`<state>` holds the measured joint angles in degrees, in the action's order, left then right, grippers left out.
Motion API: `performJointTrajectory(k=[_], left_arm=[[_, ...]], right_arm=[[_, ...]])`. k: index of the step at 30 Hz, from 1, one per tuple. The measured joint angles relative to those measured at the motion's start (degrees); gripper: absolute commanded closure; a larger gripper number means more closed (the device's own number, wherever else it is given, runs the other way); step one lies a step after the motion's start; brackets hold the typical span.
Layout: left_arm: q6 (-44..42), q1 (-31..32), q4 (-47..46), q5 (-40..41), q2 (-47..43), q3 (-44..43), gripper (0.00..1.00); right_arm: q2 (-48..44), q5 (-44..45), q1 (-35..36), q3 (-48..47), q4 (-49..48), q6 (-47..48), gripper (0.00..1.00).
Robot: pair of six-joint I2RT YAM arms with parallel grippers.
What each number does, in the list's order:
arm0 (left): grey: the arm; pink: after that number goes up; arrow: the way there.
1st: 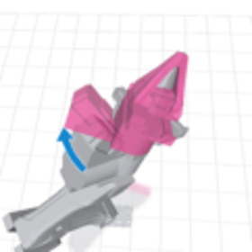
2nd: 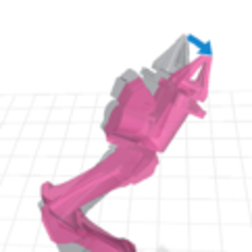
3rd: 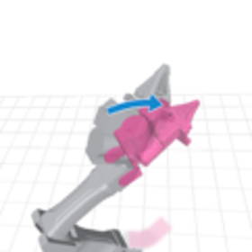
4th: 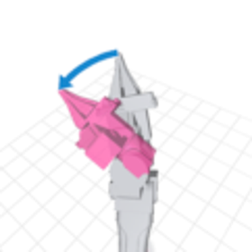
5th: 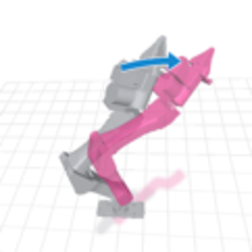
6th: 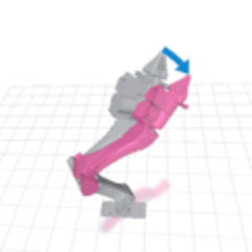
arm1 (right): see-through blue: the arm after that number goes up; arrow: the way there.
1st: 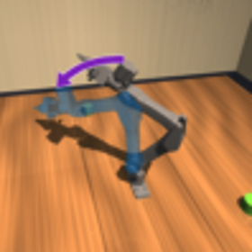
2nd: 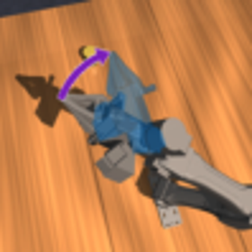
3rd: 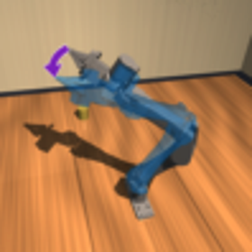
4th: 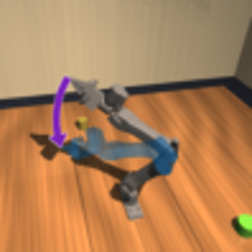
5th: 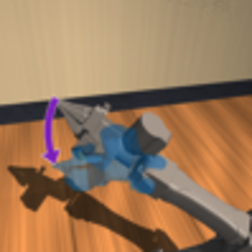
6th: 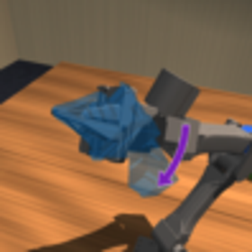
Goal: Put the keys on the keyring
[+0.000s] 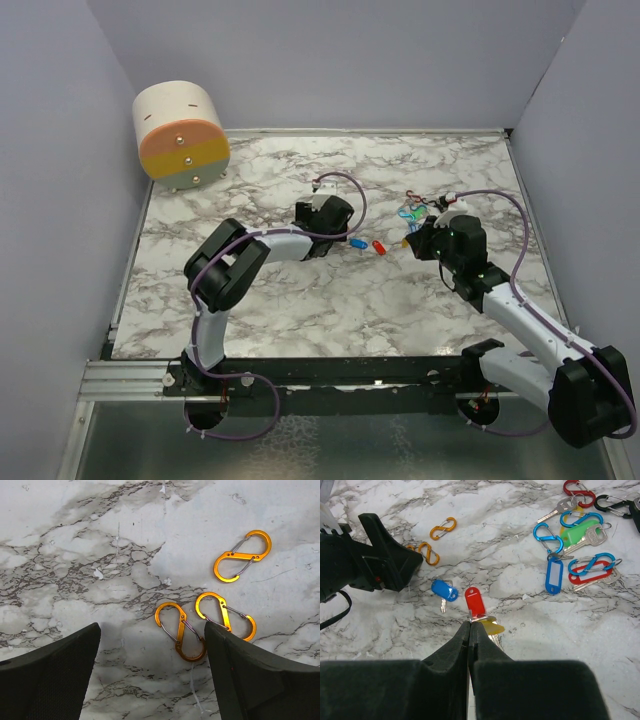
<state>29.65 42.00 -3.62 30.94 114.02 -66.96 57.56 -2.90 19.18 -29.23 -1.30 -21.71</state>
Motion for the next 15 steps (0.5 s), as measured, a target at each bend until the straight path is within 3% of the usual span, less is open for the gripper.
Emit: performJointTrajectory(k=[15], left_arm=[[0.48,-0.39,-3.23,-0.07,-2.34,4.63,0.23]], right_arm=[[0.0,-0.11,0.0,0.11,0.0,0.0,0.99]])
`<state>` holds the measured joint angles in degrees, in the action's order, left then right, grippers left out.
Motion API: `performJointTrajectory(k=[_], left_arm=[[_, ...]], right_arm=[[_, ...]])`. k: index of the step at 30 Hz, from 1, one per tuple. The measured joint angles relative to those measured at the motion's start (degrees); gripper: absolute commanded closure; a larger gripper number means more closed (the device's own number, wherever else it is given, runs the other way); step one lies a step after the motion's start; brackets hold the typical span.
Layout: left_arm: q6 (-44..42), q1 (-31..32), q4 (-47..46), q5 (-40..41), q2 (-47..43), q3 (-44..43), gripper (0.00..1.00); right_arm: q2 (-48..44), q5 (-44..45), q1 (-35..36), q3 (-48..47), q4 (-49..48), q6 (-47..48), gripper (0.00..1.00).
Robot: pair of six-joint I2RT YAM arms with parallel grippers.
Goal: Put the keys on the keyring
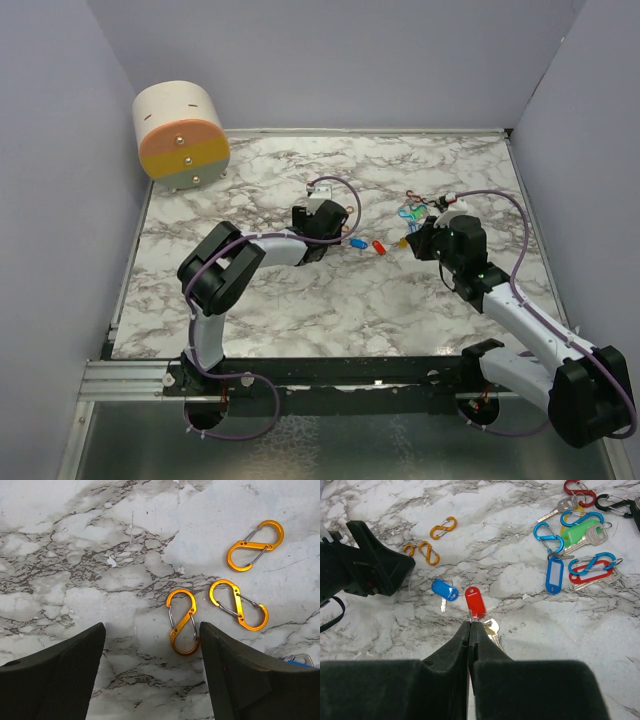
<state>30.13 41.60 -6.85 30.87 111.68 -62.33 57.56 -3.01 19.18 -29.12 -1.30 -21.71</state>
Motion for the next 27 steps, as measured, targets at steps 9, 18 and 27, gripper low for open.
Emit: performJointTrajectory(k=[9,18,27], left_arm=[[0.11,-0.02,0.02,-0.46,-0.76,0.94,0.4],[-0.37,-0.02,0.39,-2.56,-0.55,0.26,0.47],[-1.18,-0.02,0.48,-3.48,0.37,-1.09,0.55]], right_arm=[[0.0,-0.11,0.0,0.0,-0.02,0.0,0.99],[0.0,-0.13,0.0,0.0,0.0,0.0,0.99],[0.0,-0.37,0.0,0.0,-0.04,0.0,0.99]])
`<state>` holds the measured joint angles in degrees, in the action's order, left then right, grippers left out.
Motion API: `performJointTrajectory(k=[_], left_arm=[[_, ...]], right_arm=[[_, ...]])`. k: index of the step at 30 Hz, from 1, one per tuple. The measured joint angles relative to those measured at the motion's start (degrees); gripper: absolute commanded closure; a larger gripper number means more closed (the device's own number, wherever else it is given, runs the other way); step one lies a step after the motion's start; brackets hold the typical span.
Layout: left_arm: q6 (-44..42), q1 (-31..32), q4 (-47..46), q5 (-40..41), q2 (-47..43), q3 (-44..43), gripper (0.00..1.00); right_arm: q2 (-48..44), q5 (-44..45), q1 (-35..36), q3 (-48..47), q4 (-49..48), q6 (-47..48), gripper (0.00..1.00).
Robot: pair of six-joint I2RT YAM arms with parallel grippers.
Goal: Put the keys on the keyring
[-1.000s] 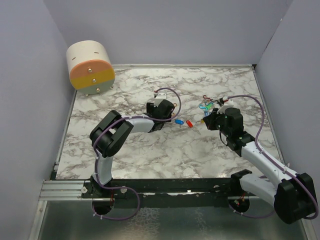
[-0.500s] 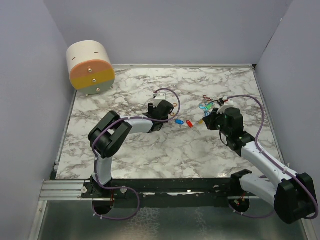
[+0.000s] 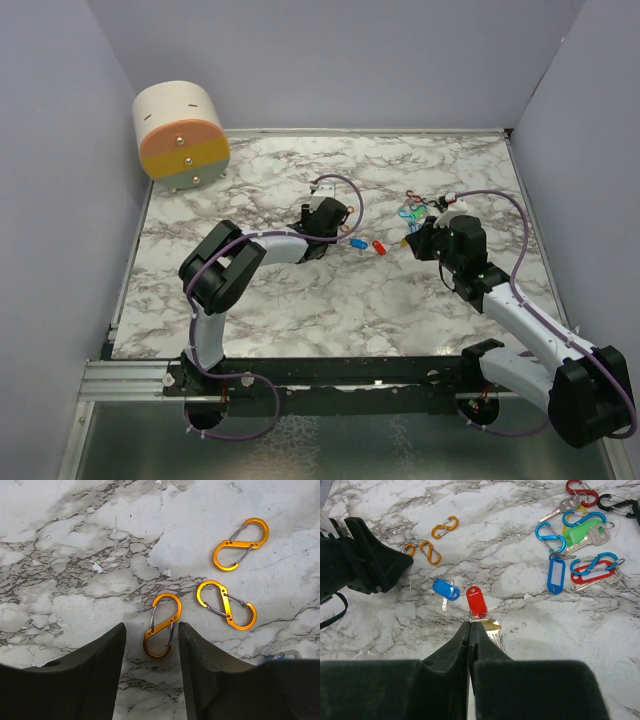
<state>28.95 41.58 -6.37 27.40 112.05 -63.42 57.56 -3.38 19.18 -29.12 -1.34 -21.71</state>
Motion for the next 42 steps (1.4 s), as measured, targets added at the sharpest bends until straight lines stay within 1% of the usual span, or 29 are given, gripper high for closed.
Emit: performJointTrajectory(k=[1,5,9,11,14,15,22,26,32,35,42], left_arm=[[-0.07,0.0,0.02,-0.09,0.04,-0.09,0.57],[-0.44,0.0,-0.02,-0.57,0.39,-0.59,0.59],[-0.52,-0.02,-0.07,-0.81,0.39,-0.59,0.67],[-0.59,0.0,-0.17,-1.01,0.39,-0.59,0.76],[-0.66,0.0,-0.26,-1.27,0.39,-0.59,0.96],[-0.66,0.0,-0.52,-1.4,0.39,-0.59,1.0],[-1.07,-0.02,-1.03,-1.9,0.39,-0.52,1.0],[-1.25,-0.09,-1.77,-2.21,0.02,0.15,1.0],[-1.62,0.13,-1.14,-4.46,-2.67,2.73,1.0],[-2.14,1.49,0.2,-6.03,-4.42,3.91,1.0],[-3.06,7.39,1.68,-8.94,-9.33,4.2,1.0]], right_arm=[[0.0,0.0,0.0,0.0,0.0,0.0,0.99],[0.0,-0.11,0.0,0.0,0.0,0.0,0.99],[0.0,-0.13,0.0,0.0,-0.02,0.0,0.99],[0.0,-0.15,0.0,0.0,-0.02,0.0,0.99],[0.0,-0.15,0.0,0.0,-0.02,0.0,0.99],[0.0,-0.15,0.0,0.0,-0.02,0.0,0.99],[0.0,-1.03,0.0,0.0,-0.04,0.74,0.99],[0.2,-3.19,0.02,0.04,-0.61,1.7,0.99],[3.61,-6.23,2.25,0.04,-1.88,3.67,0.99],[5.16,-6.69,4.2,0.04,-1.88,4.66,0.99],[6.56,-6.8,7.69,0.0,-2.43,7.02,0.99]])
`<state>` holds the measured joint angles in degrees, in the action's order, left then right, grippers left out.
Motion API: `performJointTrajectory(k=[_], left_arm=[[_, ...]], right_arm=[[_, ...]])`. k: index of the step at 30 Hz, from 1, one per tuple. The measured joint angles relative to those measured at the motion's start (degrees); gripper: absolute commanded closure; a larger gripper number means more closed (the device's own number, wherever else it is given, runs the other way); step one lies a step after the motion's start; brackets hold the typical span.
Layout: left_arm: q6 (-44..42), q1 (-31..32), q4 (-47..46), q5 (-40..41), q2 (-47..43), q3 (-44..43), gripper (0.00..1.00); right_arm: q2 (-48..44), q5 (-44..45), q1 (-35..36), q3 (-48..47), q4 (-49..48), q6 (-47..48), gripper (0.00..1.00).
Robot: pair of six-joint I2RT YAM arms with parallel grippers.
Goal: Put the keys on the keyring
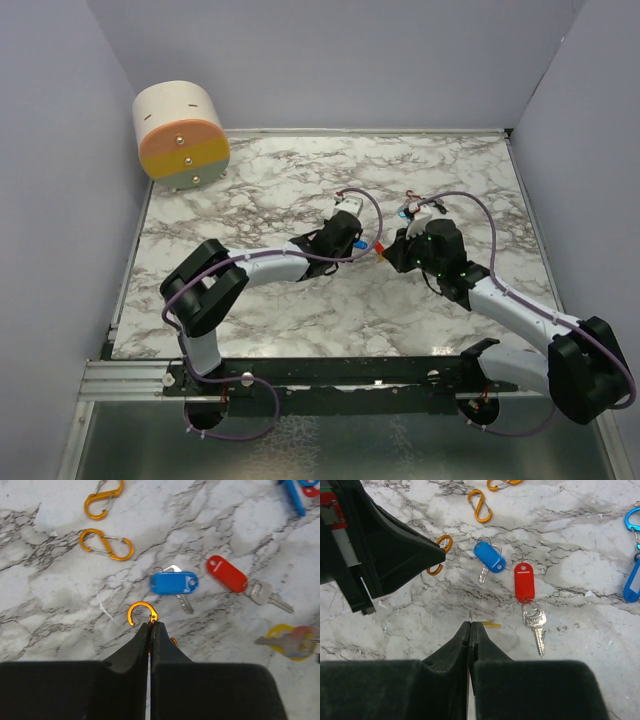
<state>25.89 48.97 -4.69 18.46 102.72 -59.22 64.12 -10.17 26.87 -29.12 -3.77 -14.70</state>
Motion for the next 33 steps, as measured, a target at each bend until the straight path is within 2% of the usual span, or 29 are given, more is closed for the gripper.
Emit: performJointTrajectory(k=[8,23,33], left_arm=[[-0.11,3.58,-0.33,-1.7,-2.49,-0.24,1.0],[0.0,4.94,-0.52,-3.06,-2.67,-0.24,1.0],[0.15,5.75,-1.95,-4.66,-5.77,-0.24,1.0]], right_arm=[[2.32,0.68,2.93,-0.61,-0.11,1.51,0.99],[3.52,1.77,4.31,-0.61,-0.39,2.56,0.99],[4.26,2.05,4.68,-0.74,-0.63,2.6,0.99]])
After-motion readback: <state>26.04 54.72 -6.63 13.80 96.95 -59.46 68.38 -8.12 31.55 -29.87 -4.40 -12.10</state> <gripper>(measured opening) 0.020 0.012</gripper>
